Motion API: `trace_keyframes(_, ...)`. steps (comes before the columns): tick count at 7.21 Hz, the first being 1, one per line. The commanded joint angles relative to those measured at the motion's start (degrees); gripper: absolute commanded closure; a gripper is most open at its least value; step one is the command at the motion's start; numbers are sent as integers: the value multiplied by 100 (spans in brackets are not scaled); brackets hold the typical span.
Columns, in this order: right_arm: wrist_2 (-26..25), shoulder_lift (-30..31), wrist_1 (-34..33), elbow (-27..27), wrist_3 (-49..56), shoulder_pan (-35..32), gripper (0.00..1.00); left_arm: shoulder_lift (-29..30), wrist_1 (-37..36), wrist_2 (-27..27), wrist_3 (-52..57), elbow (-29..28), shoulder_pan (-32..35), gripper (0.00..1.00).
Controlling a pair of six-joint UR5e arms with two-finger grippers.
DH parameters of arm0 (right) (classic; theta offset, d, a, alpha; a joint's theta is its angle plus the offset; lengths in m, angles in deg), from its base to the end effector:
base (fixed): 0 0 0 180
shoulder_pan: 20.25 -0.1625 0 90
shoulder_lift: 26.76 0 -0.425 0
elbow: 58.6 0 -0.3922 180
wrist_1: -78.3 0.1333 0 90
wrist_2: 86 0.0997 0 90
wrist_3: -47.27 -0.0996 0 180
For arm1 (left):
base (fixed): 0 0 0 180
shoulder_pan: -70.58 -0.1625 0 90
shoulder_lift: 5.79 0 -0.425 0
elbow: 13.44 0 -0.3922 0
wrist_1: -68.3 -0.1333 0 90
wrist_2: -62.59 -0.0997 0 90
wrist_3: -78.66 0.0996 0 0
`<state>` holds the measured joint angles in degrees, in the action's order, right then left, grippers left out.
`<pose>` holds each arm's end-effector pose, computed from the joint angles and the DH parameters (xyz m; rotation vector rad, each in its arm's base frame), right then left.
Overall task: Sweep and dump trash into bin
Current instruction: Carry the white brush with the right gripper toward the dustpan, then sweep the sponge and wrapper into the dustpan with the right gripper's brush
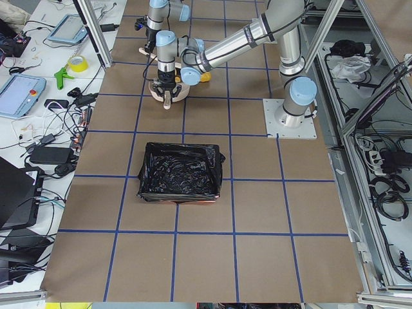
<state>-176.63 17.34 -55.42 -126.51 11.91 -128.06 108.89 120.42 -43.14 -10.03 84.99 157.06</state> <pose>0.3680 -0.7133 0.2402 0.4542 2.9240 -0.4717 -0.0684 -0.6187 0.2472 -2.1543 2.0490 -0.3691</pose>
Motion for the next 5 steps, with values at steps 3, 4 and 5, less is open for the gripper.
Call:
trace_keyframes(3, 11, -428, 4, 698, -848, -415, 100, 2, 0, 0, 19, -8, 1, 100)
trace_keyframes(4, 11, -481, 13, 822, -901, -504, 100, 2, 0, 9, 19, -8, 1, 100)
trace_keyframes(5, 11, -456, 22, 841, -1006, -583, 100, 11, 0, 9, 10, -8, 1, 100)
